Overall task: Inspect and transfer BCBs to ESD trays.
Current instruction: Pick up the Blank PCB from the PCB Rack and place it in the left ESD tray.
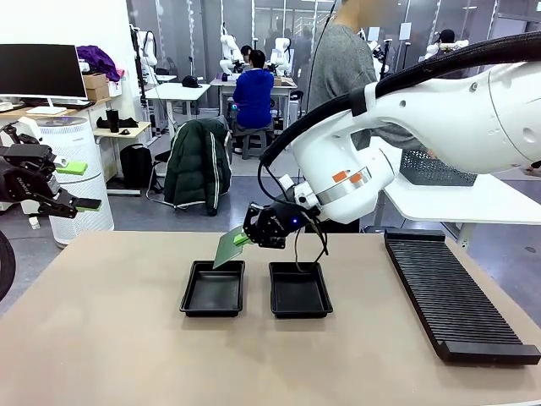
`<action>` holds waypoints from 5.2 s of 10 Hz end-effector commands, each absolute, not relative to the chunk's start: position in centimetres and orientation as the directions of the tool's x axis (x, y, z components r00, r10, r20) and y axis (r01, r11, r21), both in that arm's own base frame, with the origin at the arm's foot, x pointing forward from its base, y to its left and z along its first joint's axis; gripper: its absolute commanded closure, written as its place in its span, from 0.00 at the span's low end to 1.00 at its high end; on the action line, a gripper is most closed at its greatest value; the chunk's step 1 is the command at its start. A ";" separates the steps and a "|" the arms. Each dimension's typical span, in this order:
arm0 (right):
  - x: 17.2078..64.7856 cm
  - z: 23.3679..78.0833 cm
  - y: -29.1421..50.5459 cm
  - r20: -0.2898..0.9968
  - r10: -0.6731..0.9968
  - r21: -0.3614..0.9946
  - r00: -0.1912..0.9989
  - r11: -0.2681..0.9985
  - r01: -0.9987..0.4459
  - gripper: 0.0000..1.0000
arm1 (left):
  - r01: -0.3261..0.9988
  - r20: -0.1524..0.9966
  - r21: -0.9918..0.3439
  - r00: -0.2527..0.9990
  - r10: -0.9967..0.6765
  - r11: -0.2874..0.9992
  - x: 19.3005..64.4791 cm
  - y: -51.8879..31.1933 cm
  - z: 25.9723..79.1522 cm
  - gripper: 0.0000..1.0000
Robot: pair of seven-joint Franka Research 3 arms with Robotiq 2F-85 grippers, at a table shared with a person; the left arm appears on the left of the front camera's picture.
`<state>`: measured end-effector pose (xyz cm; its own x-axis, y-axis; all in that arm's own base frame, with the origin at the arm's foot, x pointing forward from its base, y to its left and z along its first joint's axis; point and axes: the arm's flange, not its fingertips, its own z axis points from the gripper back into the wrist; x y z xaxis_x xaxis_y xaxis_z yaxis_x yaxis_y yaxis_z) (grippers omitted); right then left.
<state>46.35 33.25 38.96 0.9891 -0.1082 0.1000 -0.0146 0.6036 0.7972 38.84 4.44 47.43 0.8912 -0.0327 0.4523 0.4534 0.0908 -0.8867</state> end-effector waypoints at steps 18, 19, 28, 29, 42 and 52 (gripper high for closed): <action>48.4 32.3 39.2 0.074 -0.073 0.755 0.995 0.655 -0.008 0.98 | 0.453 0.452 -0.887 0.892 -0.032 0.089 38.7 4.6 47.5 0.00; 48.6 31.9 39.4 0.074 -0.073 0.750 0.995 0.662 -0.007 0.98 | 0.453 0.452 -0.887 0.892 -0.032 0.089 38.7 4.6 47.5 0.00; 49.0 28.8 40.3 0.024 -0.101 0.742 0.995 0.668 0.050 0.98 | 0.453 0.452 -0.887 0.892 -0.032 0.089 38.7 4.6 47.5 0.00; 48.9 28.6 40.2 0.025 -0.105 0.738 0.994 0.673 0.053 0.98 | 0.453 0.452 -0.887 0.892 -0.032 0.089 38.7 4.6 47.5 0.00; 50.0 35.6 43.0 0.022 0.018 0.509 1.000 0.860 -0.027 0.00 | 0.453 0.452 -0.887 0.892 -0.032 0.089 38.7 4.6 47.5 0.00; 48.7 44.0 40.7 -0.001 -0.017 0.274 1.000 0.962 0.016 0.00 | 0.453 0.452 -0.887 0.892 -0.032 0.089 38.7 4.6 47.5 0.00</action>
